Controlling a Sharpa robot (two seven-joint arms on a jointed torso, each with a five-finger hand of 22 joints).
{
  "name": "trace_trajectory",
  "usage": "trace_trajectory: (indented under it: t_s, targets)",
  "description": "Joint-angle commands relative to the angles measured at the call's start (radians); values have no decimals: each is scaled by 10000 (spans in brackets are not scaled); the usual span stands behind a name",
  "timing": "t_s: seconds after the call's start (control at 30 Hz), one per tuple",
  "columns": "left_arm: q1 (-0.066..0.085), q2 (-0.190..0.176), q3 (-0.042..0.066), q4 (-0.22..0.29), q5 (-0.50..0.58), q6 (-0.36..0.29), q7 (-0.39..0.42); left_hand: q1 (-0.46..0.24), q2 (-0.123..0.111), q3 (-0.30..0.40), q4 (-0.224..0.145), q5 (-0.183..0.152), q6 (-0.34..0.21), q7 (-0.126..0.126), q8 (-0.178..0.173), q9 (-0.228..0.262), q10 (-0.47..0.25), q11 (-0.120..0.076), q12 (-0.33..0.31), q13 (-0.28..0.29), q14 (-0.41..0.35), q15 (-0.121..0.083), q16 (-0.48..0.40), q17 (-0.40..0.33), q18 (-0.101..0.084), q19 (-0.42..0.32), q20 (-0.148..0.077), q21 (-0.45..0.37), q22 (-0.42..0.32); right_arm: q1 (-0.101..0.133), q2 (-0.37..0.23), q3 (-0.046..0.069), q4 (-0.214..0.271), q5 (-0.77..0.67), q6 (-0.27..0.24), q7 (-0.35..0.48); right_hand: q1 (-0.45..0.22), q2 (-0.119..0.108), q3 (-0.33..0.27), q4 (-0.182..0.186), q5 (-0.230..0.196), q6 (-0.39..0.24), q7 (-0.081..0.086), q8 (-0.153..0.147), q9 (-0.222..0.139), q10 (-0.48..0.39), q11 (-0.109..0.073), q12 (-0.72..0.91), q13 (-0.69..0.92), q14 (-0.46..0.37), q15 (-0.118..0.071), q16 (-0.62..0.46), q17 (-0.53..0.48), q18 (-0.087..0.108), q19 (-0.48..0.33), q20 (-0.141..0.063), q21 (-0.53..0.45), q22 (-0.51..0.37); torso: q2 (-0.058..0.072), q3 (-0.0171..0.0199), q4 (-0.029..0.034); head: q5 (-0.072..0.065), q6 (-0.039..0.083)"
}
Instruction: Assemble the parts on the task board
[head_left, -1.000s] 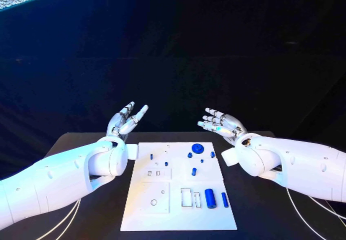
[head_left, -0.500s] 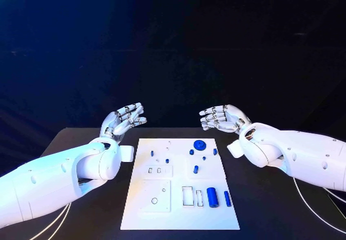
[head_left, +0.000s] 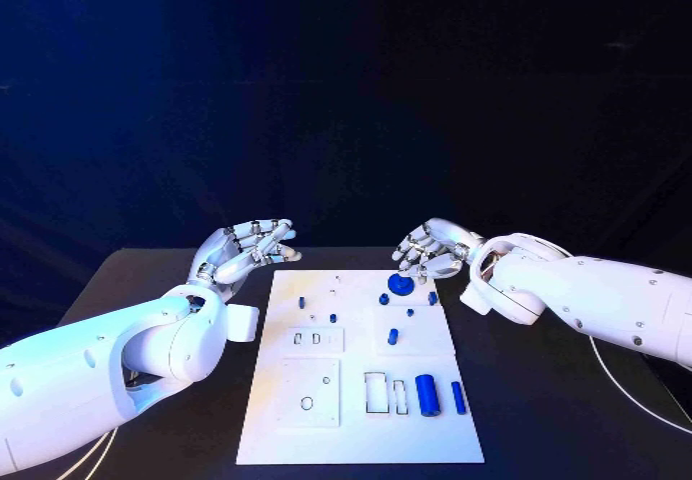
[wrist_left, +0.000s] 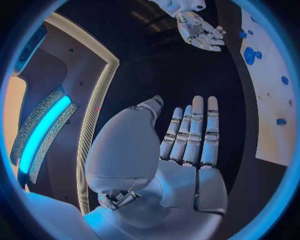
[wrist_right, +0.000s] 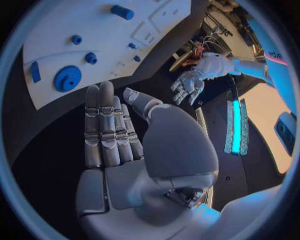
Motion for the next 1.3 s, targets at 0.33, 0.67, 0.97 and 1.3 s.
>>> trace_trajectory:
  t_s: [0.33,0.67,0.97,1.3]
  targets:
    - [54,-169,169,380,-330,646,-188,146,-108,30,-17,-27,15,312,8,18,85,4,-126,-23,60,26,-14,37,138,157,-38,109,25,26,369,1,124,-4128,160,-1611,-297,-673,332,541,92,424,-155,-278,151,144,-127,-56,24,747,-160,2070,1871,39,534,-183,1170,900,326,-16,89,-127,-3]
    - [97,-239,204,473,-263,692,-247,90,-135,-5,32,-27,1,332,0,23,88,21,-173,-23,18,47,-56,49,123,123,-33,90,8,-32,691,-33,86,-4953,114,-2171,-318,-969,312,870,91,435,-164,-433,307,-245,-87,-62,38,979,-85,4942,4431,-384,1794,-195,3499,4018,406,-19,137,-134,-43]
    - [133,-247,212,462,-105,690,-288,43,-131,-24,71,-26,-10,345,-7,26,88,32,-201,-22,4,57,-75,59,120,106,-28,79,-1,-141,917,-96,-101,-5322,429,-2455,-261,-993,58,965,196,417,-174,-500,375,-607,-56,-33,48,981,-49,5805,5182,-483,2025,-160,4078,4817,439,4,138,-127,-96]
    - [150,-249,213,419,77,667,-367,4,-112,-37,97,-25,-54,395,-32,25,55,64,-263,-26,-25,80,-107,75,118,84,-19,67,-15,-326,1280,-153,-602,-5477,519,-2452,-190,-900,-39,1014,286,445,-167,-517,411,-748,-43,6,60,1032,-42,6297,5661,-573,2258,-130,4506,5431,469,1,165,-91,-119]
